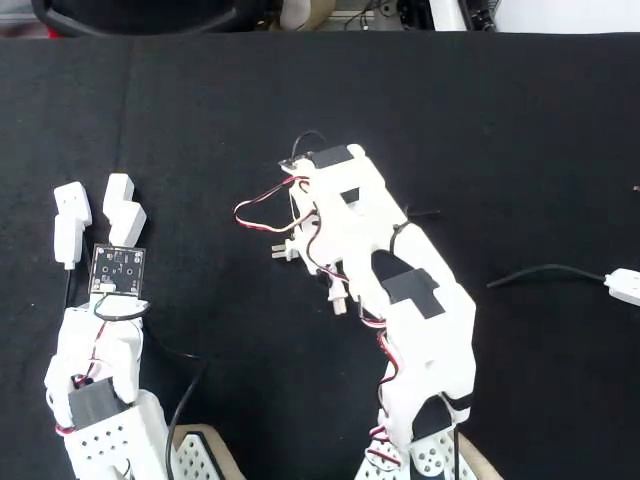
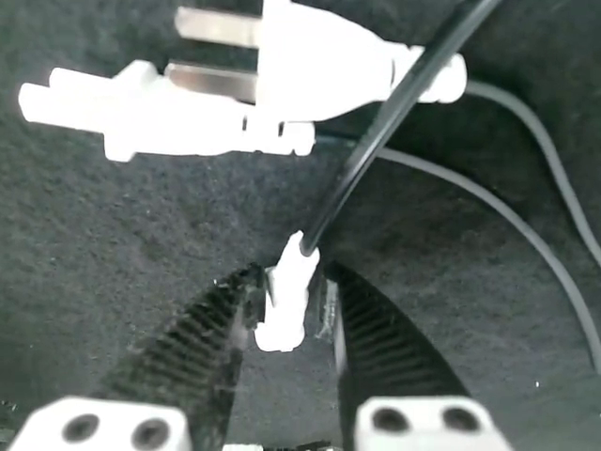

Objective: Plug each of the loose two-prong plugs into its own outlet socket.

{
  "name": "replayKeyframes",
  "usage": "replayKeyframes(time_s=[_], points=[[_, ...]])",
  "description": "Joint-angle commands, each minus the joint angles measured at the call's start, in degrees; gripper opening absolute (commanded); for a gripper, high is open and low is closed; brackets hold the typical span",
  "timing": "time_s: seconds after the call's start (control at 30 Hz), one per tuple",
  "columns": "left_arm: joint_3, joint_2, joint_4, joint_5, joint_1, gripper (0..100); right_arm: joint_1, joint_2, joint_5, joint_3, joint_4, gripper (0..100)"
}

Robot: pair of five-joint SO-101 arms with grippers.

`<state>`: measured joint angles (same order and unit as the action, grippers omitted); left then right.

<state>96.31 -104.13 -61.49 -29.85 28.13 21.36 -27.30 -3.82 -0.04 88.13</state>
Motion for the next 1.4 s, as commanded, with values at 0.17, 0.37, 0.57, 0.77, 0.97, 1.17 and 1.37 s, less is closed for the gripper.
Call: replayKeyframes(time_s=[0.17,0.37,0.57,0.77,0.97,1.17,1.37], points=[[1.0,-0.1,-0.2,-0.4,0.0,3,2.2,0.2,0.0,1.6,1.0,10.2],[1.0,-0.1,-0.2,-0.4,0.0,3,2.0,0.2,0.2,1.6,0.9,9.9],[1.0,-0.1,-0.2,-0.4,0.0,3,1.9,0.2,-0.2,1.7,-1.8,4.4],[1.0,-0.1,-0.2,-0.4,0.0,3,2.1,0.7,-0.3,1.9,-1.9,4.2],[1.0,-0.1,-0.5,-0.4,-0.2,3,4.7,7.4,-0.3,7.3,-4.7,3.9],[1.0,-0.1,-0.8,-0.4,-2.7,3,9.1,27.0,0.4,20.6,-12.0,3.9],[0.9,-0.2,-3.3,-1.6,-10.8,3,11.1,49.3,2.9,35.6,-24.8,3.8]])
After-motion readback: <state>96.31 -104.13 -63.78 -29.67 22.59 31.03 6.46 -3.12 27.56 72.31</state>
